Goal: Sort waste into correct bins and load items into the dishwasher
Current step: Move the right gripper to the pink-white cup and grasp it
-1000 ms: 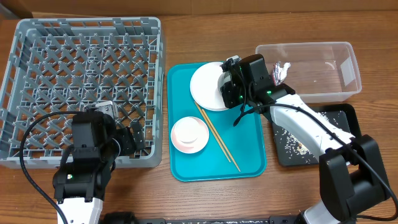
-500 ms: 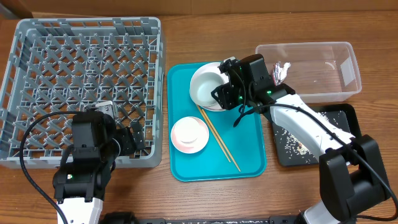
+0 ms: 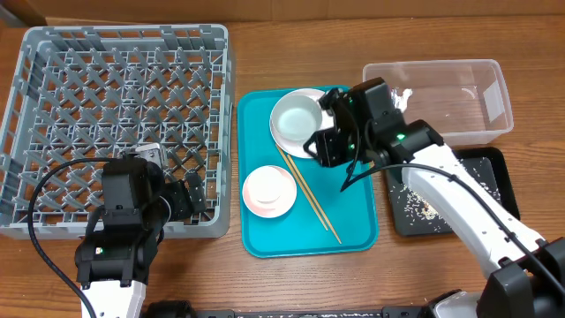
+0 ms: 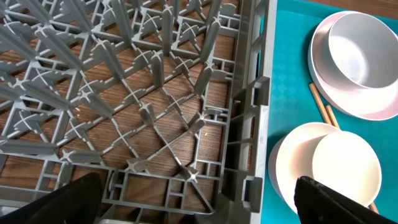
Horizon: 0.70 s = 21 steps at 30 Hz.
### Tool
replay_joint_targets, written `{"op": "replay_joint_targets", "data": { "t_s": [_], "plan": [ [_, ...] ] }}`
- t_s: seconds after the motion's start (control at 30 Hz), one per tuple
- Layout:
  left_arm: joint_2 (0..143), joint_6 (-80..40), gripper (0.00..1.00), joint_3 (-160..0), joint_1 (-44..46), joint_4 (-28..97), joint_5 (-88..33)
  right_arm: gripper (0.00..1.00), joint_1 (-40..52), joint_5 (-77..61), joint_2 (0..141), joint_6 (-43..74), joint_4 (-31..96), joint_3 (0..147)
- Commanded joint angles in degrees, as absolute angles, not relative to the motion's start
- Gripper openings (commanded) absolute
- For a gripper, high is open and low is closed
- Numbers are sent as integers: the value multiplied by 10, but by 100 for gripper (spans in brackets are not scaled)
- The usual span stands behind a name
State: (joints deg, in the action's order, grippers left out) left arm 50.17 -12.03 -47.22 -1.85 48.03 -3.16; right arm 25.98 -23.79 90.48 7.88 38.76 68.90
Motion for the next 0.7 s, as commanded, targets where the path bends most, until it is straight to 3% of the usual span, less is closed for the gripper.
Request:
{"op": "replay_joint_targets", "data": {
  "t_s": [0.0,0.17,0.43,0.67],
  "plan": [
    [503,-124,100,-485,-15,477,-30,43,296,-243,901,107,400,697],
    [503,-124,100,-485,-15,478,-30,53,363,-112,903,170,398,689],
    [503,-124,100,-485,-15,481,-30,52,390,-76,949,228,391,686],
    [503,-124,100,-485,-15,481,-30,44,392,-91,995,243,386,686]
  ]
}}
